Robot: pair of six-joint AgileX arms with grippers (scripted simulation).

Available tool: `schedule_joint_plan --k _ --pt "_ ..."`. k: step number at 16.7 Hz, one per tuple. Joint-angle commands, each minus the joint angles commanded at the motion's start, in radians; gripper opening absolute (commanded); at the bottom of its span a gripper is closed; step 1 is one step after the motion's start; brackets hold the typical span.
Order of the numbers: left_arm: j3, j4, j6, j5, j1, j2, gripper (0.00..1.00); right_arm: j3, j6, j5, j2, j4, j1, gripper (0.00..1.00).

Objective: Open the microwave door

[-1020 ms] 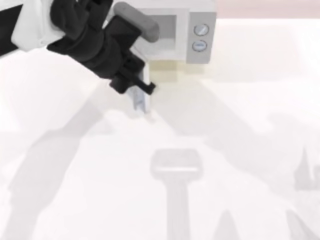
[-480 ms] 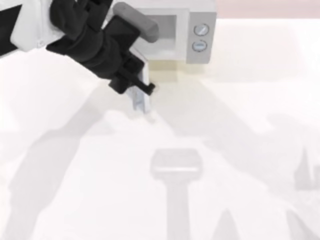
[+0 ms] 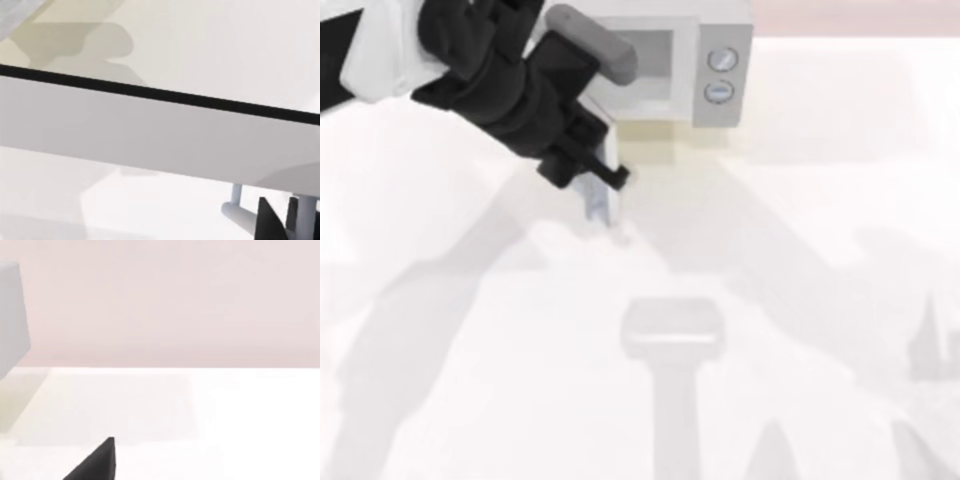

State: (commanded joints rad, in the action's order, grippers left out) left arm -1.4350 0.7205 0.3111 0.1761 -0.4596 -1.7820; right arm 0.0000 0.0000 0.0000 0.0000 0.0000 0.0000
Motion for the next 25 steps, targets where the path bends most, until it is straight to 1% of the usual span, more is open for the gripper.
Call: schedule_joint_plan --k 9,11,15,17,25 --pt "0.002 0.001 0.0 0.007 -0.003 0.0 0.0 0.0 0.0 0.0 0.0 0.0 0.0 1.0" --pt "0.009 0.009 0.031 0.021 0.01 0.005 0.0 0.0 0.0 0.0 0.0 0.0 0.0 1.0" --pt "0.024 0.024 0.135 0.071 0.051 0.03 0.0 0.0 0.0 0.0 0.0 0.0 0.0 1.0" --pt "0.034 0.034 0.165 0.085 0.064 0.032 0.0 0.0 0.0 0.0 0.0 0.0 0.0 1.0" --pt "0.034 0.035 0.166 0.086 0.065 0.032 0.0 0.0 0.0 0.0 0.0 0.0 0.0 1.0"
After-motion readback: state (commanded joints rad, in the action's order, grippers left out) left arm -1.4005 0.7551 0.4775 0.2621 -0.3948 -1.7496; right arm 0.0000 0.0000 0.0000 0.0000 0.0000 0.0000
